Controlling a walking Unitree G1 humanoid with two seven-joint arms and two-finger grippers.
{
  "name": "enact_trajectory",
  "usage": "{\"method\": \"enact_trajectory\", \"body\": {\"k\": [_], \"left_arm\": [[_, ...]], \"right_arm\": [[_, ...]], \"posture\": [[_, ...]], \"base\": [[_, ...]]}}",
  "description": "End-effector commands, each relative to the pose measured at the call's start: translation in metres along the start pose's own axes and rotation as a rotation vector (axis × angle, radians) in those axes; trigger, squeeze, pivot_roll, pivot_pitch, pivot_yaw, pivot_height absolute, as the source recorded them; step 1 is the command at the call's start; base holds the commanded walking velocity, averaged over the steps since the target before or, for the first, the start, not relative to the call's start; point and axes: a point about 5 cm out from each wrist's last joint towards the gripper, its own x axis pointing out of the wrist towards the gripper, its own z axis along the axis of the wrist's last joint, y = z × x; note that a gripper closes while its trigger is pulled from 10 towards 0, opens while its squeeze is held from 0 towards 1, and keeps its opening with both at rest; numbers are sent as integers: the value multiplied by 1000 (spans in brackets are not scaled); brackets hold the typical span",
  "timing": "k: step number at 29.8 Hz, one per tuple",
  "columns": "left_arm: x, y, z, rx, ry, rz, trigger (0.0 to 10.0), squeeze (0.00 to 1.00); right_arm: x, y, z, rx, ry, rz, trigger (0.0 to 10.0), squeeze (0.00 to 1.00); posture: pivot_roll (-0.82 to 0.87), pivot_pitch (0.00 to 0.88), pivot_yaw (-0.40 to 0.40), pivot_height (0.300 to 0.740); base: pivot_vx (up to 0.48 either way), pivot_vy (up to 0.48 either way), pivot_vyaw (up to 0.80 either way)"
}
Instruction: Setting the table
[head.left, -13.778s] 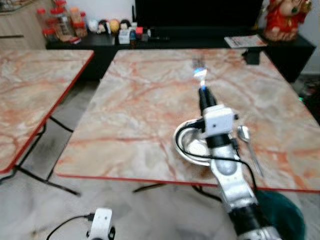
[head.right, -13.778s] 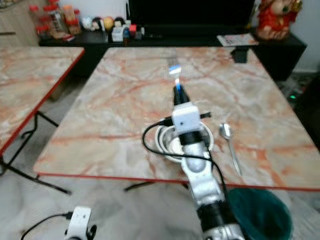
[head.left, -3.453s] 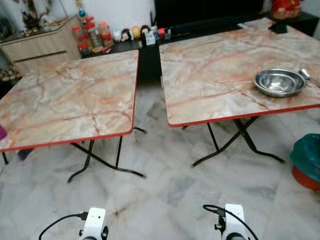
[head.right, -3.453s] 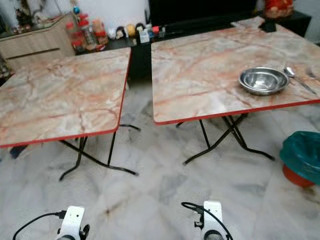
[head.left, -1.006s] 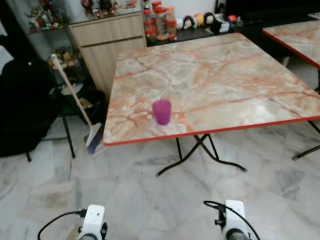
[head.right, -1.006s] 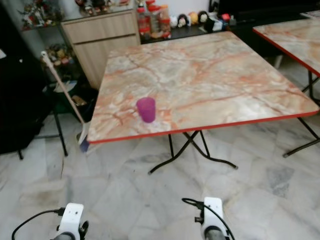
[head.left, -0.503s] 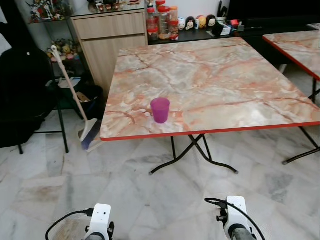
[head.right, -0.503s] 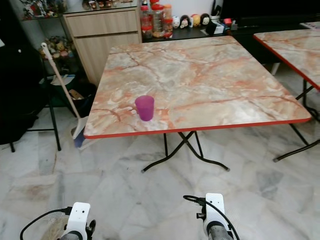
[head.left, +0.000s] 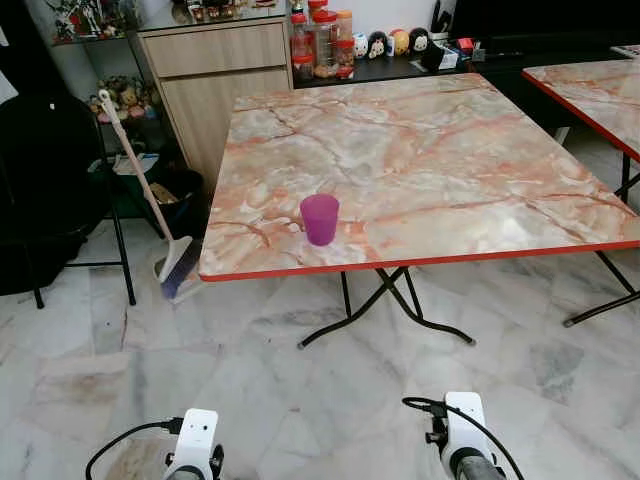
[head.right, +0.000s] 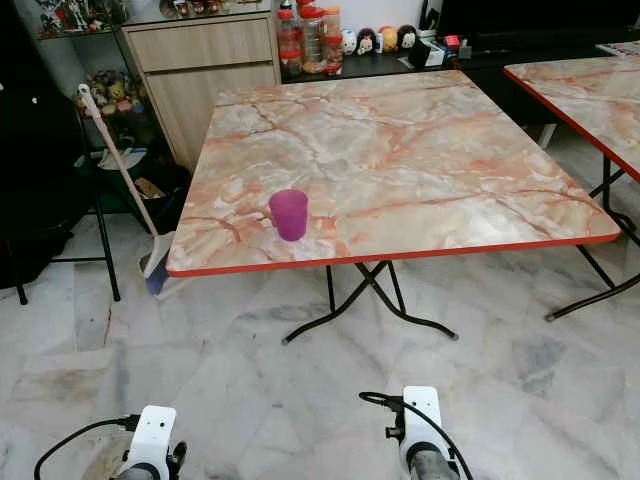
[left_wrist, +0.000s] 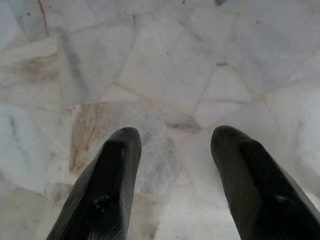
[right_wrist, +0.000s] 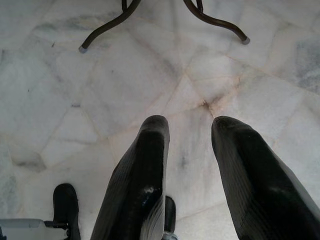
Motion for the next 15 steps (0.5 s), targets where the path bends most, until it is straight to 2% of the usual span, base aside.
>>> {"method": "enact_trajectory", "body": {"k": [1,4,12,15], "left_arm": [[-1,4,-4,12,18,3,10000,0],[-1,5,-3,12,15,3,10000,0],[0,5,-2,1,10,13,10000,0],[-1,6,-4,-6,13,22,10000,0]], "right_arm": [[-1,2,-3,-6,16,5,10000,0],[-1,1,-4,-8,18,3,10000,0],[-1,1,-4,-15,19,-4,10000,0],[-1,2,-5,-12,22,-6,10000,0]], "posture": [[21,0,61,740],[21,0,61,740],[32,0,64,740],[39,0,65,740]], "base": [[0,0,0],[0,0,0],[277,0,0],[307,0,465]]}}
